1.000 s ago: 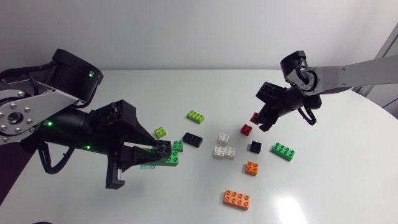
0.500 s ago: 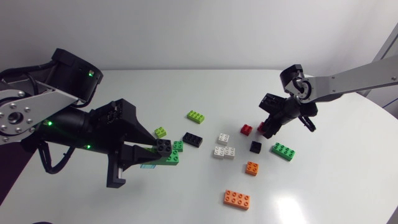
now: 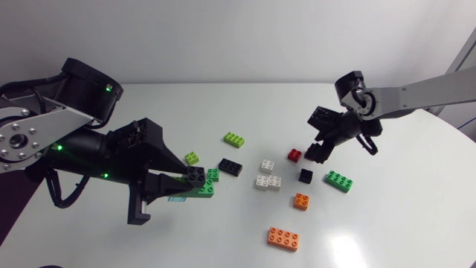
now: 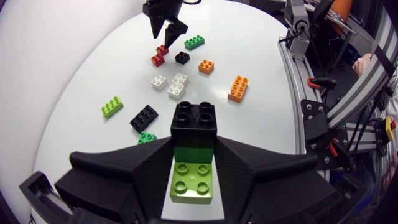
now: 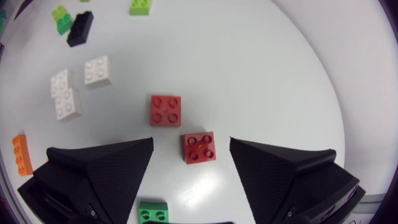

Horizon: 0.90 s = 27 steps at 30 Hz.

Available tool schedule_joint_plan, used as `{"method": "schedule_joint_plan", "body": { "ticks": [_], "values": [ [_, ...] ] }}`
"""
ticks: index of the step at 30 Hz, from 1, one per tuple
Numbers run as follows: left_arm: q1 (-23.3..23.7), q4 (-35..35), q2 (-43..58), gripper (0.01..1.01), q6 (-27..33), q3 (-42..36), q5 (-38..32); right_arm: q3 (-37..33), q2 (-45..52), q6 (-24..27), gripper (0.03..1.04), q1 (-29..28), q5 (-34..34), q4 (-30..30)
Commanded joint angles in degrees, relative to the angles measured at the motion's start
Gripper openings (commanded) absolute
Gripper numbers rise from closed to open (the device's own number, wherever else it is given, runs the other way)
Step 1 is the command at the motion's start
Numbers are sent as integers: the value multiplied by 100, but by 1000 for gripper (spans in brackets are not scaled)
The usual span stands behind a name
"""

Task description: Separate the duplo bricks

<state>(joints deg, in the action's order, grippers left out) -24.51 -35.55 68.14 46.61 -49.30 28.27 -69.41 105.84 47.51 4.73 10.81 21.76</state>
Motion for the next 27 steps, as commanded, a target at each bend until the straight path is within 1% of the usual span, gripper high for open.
{"method": "schedule_joint_plan", "body": {
  "ticks": [1, 5, 10, 14, 17, 19, 22, 24, 27],
  "values": [
    [-62, 66, -11, 336, -108, -18, -6, 226, -749, -5, 993, 133, 325, 162],
    [-106, 83, -11, 336, -108, -1, -6, 569, -1637, 101, 993, 432, 1222, 478],
    [-229, 83, 6, 336, -117, -1, 3, 867, -2507, 233, 993, 1074, 2013, 918],
    [-370, -57, 33, 336, -82, -18, 91, 1043, -2859, 215, 993, 1759, 2145, 1059],
    [-467, -110, 50, 336, -82, -62, 240, 1061, -2920, 145, 992, 2181, 2197, 1120],
    [-572, -110, 86, 336, -99, -80, 249, 1061, -2938, 39, 990, 2401, 2215, 1102],
    [-660, -101, 173, 336, -108, -124, 249, 1034, -2929, -110, 961, 2673, 2268, 1076],
    [-678, -75, 217, 336, -117, -159, 258, 1026, -2929, -207, 936, 2849, 2268, 1059],
    [-695, -57, 261, 336, -126, -212, 258, 999, -2903, -347, 931, 3069, 2268, 1041]
  ]
}}
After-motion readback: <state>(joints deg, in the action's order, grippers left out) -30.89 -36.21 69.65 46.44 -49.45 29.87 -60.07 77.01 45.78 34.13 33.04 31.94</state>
